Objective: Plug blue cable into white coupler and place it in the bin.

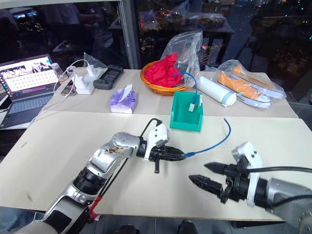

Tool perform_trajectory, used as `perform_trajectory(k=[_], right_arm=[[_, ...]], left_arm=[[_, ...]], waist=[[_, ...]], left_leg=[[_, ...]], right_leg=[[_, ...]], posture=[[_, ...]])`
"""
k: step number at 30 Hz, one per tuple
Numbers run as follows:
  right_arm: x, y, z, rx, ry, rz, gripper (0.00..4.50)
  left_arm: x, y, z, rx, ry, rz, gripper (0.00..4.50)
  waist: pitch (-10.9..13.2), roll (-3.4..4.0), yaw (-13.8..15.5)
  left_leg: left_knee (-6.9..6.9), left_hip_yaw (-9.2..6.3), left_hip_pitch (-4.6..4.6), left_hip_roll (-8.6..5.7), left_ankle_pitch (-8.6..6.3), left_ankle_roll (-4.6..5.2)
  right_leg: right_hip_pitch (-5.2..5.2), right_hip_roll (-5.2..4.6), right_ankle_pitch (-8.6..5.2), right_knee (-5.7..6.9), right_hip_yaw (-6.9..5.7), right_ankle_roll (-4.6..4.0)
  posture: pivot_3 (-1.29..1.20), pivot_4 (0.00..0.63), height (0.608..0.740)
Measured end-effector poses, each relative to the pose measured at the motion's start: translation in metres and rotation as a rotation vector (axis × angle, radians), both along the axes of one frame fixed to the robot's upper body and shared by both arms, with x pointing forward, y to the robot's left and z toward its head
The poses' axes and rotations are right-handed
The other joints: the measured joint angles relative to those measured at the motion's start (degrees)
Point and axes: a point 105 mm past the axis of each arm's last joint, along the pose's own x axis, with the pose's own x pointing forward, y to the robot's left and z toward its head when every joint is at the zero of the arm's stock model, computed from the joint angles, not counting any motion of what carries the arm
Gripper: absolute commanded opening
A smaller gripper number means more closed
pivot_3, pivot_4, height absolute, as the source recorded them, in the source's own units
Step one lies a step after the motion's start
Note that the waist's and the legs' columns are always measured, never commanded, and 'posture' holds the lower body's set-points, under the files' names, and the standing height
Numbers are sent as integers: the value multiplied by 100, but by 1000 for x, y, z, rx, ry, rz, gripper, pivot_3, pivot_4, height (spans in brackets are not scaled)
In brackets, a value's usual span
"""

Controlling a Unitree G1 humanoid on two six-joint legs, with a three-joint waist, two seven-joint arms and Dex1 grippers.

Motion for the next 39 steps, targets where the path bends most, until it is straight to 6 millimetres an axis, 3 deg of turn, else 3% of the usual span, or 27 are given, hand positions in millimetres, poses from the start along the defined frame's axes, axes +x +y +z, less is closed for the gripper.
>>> perform_trajectory(k=[2, 6, 11, 19, 22, 33, 37, 39], right_arm=[[-5, 8, -2, 59, 18, -33, 4500], [27, 23, 10, 250, -59, -304, 4500], [44, 33, 8, 442, 55, -570, 4500], [49, 34, 9, 535, 123, -693, 4500], [50, 35, 10, 546, 122, -696, 3752], [49, 33, 11, 556, 123, -714, 21], [49, 33, 11, 564, 122, -717, 21], [50, 34, 11, 568, 121, -715, 0]], left_arm=[[-2, 0, -2, -11, 2, -4, 82], [-3, -2, 2, -36, -28, -12, 82], [-2, -3, 3, -42, -35, -1, 82], [0, -2, 5, -47, -47, 21, 82], [0, -3, 6, -49, -50, 26, 82], [2, 0, 15, -83, -66, 48, 82], [3, 1, 15, -81, -66, 52, 82], [3, 2, 15, -80, -68, 52, 1096]], waist=[[0, -1, -8], [-4, 0, -82], [-7, 5, -109], [-8, 6, -133], [-8, 6, -134], [-8, 6, -132], [-8, 6, -132], [-8, 6, -132]], left_leg=[[1, 0, 3, 0, 0, 0], [3, 2, 12, -4, 8, -6], [0, -4, 10, -4, 10, -3], [-9, -4, 6, -5, 8, -1], [-9, -4, 6, -5, 8, 0], [-10, -5, 6, -4, 7, 2], [-9, -4, 5, -4, 7, 2], [-10, -4, 5, -4, 7, 2]], right_leg=[[1, 0, 0, -1, 1, 0], [1, 1, 2, -1, 16, -4], [-3, 2, 2, 0, 15, -4], [-4, 2, 3, -4, 13, -2], [-4, 2, 3, -5, 13, -3], [-3, 2, 2, -8, 14, -3], [-4, 2, 2, -8, 14, -3], [-4, 2, 2, -8, 14, -3]], posture=[[0, 150, 740], [0, 150, 740], [0, 150, 740], [0, 150, 740], [0, 150, 740], [0, 150, 740], [0, 150, 740], [0, 150, 740]])
